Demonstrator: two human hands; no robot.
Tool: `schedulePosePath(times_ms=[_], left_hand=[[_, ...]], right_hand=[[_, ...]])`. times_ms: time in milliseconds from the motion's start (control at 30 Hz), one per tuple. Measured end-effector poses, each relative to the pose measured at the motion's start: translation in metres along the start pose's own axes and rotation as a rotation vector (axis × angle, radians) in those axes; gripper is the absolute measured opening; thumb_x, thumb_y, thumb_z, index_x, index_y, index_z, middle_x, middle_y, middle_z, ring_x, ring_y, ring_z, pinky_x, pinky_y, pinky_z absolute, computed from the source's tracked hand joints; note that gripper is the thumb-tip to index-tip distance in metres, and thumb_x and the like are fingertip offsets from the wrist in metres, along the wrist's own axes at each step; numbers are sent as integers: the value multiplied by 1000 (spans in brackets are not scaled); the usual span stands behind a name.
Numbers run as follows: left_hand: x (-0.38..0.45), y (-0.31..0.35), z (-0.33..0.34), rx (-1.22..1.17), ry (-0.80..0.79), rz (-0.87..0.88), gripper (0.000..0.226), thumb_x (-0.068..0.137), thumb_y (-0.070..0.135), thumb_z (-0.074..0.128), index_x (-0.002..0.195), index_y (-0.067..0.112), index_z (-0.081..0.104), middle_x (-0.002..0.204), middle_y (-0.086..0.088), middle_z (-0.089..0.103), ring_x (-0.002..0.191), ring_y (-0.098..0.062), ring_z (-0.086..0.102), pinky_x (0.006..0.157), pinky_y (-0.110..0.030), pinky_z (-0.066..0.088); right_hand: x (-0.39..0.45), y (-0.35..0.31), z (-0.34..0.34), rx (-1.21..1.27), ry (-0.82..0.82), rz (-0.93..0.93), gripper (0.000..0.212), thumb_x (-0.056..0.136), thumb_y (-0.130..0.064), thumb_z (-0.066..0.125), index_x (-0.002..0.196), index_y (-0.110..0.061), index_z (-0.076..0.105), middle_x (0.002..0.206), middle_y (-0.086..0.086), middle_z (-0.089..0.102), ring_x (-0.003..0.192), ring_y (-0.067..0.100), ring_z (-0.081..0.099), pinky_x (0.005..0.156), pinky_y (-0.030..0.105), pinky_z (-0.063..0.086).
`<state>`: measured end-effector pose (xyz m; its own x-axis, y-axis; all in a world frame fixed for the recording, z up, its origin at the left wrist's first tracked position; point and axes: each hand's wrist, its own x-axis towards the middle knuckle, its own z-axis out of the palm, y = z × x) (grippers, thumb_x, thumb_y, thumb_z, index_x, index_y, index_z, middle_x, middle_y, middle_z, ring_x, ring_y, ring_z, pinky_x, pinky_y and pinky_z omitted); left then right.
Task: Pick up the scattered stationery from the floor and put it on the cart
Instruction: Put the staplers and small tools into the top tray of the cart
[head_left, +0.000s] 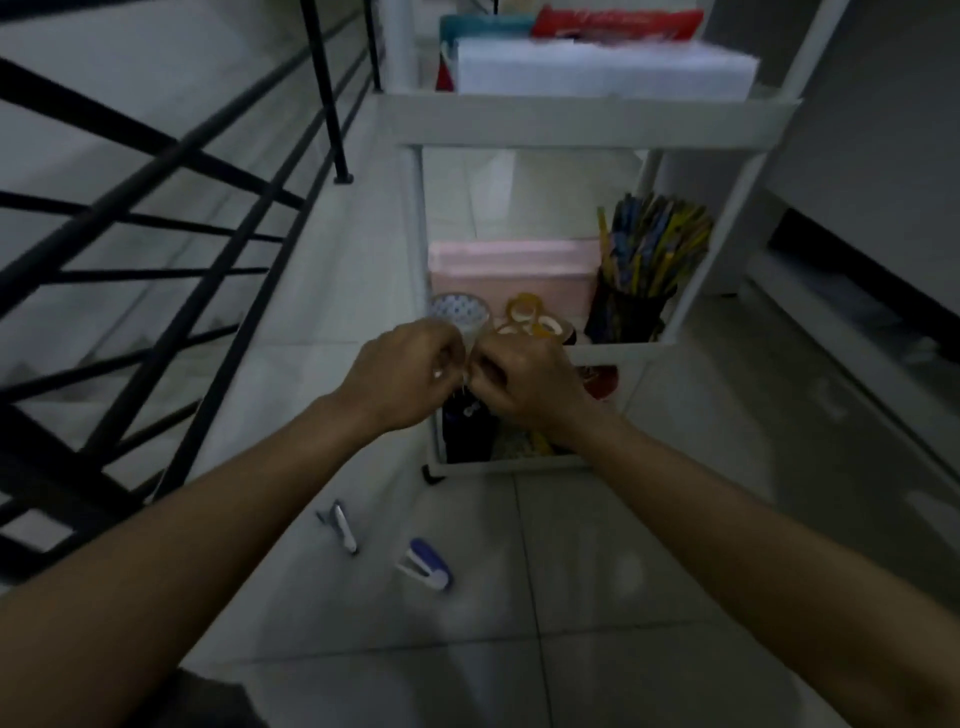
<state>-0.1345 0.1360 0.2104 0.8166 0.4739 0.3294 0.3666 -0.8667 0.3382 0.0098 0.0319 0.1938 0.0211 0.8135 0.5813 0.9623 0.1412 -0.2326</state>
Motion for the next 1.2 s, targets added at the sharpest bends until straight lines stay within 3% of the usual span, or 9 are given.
schedulePosePath(times_ms=[100,233,367,467,567,733,933,1200], left_hand=[[-17,-18,19,229,-283,-70,21,89,31,53,101,18,64,109,-5,63,96,-29,61,77,-39,51],[-33,-32,45,278,-492,-169,24,92,29,52,105,11,61,112,-12,60,97,-31,60,80,-37,50],[-53,-56,68,299,-584,-264,28,92,33,53,108,11,60,117,-13,57,102,-32,58,83,-36,46],[-73,-79,80,398,-662,-284,23,92,27,52,105,8,57,115,-14,57,99,-32,59,74,-33,42],[-88,-100,82,441,-699,-325,20,89,23,54,99,7,57,109,-15,59,94,-32,61,69,-32,39],[-94,-110,87,342,-649,-392,25,90,28,56,107,10,61,111,-14,59,97,-32,60,75,-34,45],[-104,-111,106,282,-699,-398,26,92,26,54,112,9,60,115,-15,58,101,-32,59,82,-37,49],[-114,-131,116,286,-794,-443,30,95,29,53,118,10,57,120,-15,56,105,-32,57,84,-39,49]], right_hand=[[-17,-5,34,-17,-375,125,26,92,-29,48,82,-9,61,79,11,65,68,28,60,55,33,40],[-49,-8,84,-1,-824,210,12,95,-28,50,87,-18,52,93,9,59,78,21,51,74,35,49],[-89,-11,124,-48,-1051,232,14,94,-34,51,95,-21,56,106,6,59,82,20,51,70,31,43],[-111,-15,148,-104,-1196,190,19,94,-32,51,107,-18,57,112,8,57,90,23,55,71,33,45],[-122,-17,165,-110,-1243,161,30,95,-32,49,121,-17,51,123,11,51,99,28,55,73,33,40],[-127,-26,190,-62,-1226,197,66,94,-34,54,148,-15,22,140,17,36,113,38,51,91,41,46],[-132,-42,214,62,-1294,264,80,94,-26,54,154,-29,1,157,18,7,137,40,30,104,43,40],[-132,-42,229,-19,-1184,270,91,89,-24,62,153,-24,-2,155,23,8,122,41,47,95,40,46]])
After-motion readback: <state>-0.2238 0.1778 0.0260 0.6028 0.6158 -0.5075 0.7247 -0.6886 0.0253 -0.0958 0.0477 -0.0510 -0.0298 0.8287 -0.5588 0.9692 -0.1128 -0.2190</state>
